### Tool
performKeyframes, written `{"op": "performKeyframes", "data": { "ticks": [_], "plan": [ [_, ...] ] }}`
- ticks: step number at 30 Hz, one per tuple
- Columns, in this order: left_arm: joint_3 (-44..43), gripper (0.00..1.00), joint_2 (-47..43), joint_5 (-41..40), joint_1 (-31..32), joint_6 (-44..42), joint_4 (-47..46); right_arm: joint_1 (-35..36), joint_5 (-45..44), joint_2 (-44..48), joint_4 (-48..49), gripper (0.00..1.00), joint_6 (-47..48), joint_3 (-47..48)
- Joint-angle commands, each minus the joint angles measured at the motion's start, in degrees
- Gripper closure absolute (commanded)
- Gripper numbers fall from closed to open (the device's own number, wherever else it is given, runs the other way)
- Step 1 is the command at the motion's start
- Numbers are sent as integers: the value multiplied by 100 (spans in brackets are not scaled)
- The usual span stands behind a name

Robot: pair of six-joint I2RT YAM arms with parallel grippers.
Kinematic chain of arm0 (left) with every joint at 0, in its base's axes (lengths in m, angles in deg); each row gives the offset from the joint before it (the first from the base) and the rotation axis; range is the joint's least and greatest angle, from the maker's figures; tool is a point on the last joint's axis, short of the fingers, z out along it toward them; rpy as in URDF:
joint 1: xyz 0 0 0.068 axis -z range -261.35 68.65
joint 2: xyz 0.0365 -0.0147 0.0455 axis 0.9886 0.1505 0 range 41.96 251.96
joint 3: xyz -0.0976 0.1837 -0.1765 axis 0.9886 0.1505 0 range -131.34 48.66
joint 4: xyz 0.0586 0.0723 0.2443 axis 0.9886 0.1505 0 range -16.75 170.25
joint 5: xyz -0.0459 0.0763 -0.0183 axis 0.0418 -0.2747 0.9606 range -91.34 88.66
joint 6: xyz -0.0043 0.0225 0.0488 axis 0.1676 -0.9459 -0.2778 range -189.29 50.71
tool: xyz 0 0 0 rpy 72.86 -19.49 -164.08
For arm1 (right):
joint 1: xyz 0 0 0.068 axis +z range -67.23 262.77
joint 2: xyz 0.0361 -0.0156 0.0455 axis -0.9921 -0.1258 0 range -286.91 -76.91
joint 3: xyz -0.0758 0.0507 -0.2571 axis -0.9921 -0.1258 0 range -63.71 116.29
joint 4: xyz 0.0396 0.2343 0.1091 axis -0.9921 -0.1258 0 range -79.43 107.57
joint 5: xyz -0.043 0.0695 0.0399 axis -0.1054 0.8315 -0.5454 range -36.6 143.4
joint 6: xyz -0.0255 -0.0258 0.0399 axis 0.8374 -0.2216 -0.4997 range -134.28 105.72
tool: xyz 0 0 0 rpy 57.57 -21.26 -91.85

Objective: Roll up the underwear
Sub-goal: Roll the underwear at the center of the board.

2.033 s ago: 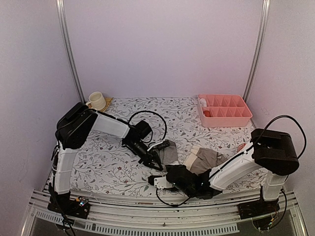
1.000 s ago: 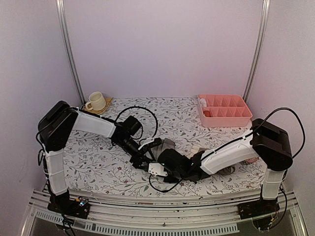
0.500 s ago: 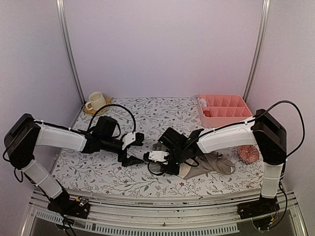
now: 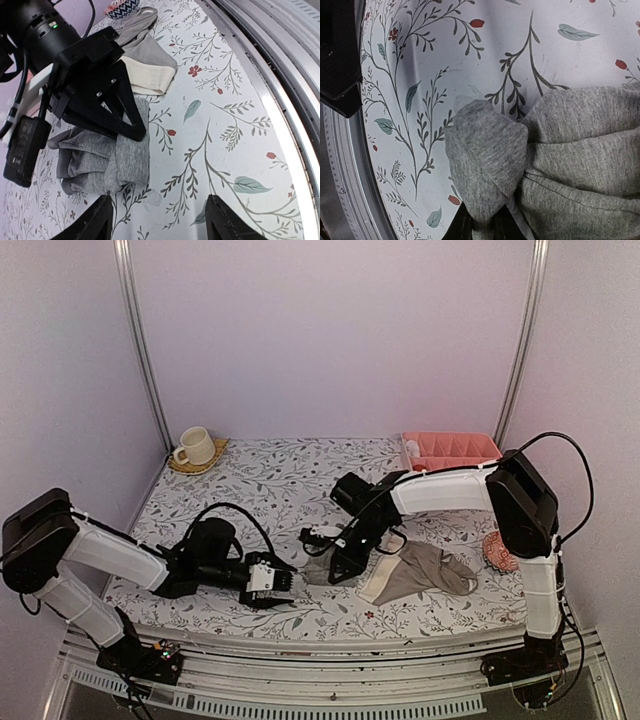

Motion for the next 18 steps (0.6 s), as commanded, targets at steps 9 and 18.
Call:
{"op": "performKeyframes", "data": {
  "ticks": [9,18],
  "plan": [
    [-37,38,789,-1686,870,-421,-1231,-53,912,-494,-624,87,-21,362],
    [-178,40,1661,-2869,1301,-636,-2068,-53,902,-543,-585,87,-23,281]
  ]
}}
